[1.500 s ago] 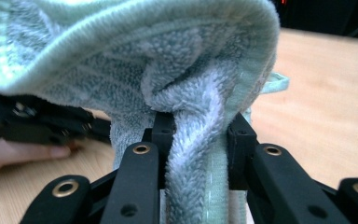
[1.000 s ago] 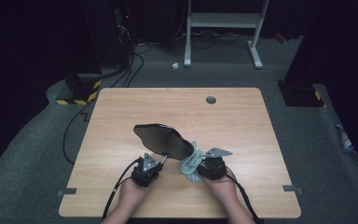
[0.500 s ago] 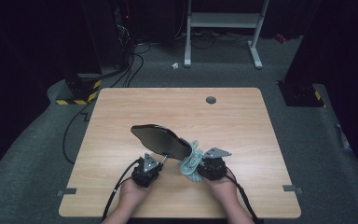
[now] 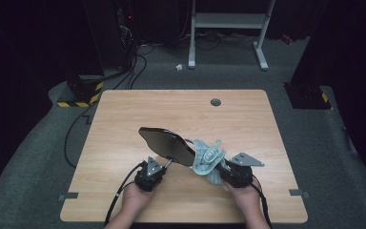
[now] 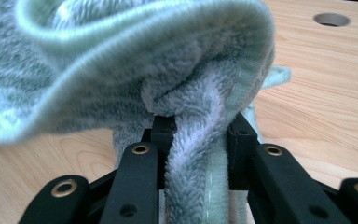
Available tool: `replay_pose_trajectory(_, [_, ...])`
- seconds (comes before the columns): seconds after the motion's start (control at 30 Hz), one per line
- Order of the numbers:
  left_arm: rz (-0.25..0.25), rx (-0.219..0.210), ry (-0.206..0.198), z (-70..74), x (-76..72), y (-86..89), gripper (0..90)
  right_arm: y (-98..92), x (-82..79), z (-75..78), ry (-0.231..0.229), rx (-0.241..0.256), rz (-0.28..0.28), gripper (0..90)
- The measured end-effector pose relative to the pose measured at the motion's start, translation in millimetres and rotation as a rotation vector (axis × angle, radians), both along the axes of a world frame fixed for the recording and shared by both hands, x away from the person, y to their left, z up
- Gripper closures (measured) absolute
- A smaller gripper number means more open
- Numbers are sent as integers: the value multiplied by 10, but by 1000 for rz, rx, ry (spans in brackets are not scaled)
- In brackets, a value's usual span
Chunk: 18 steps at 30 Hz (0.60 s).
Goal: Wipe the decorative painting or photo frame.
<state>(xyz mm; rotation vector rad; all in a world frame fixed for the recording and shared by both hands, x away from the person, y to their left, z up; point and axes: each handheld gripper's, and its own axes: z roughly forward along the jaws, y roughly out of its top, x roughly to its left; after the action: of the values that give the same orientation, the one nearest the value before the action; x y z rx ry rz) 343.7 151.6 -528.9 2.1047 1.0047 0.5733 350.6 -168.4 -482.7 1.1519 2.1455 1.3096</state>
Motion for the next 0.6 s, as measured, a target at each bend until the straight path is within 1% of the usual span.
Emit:
replay_pose_trajectory(0.13, [0,-1,1,0,1,1,883,-116,-2,12,-14,0,-34,702])
replay_pose_trajectory(0.2, [-1,-6,4,-1,0,-1,883,-184,8,21,-23,-9,-55,700])
replay_pose_trajectory(0.33, [-1,-7,6,-1,1,1,883,-378,28,34,-34,-27,-118,697])
replay_pose_trajectory(0.43, [-1,-8,6,-1,1,1,883,-498,23,41,-39,-29,-150,696])
replay_pose_trajectory(0.47, [-1,-8,6,-2,1,1,882,-568,17,44,-41,-29,-168,696])
replay_pose_trajectory(0.6, [-1,-9,7,-1,2,2,883,-714,7,48,-47,-37,-210,692])
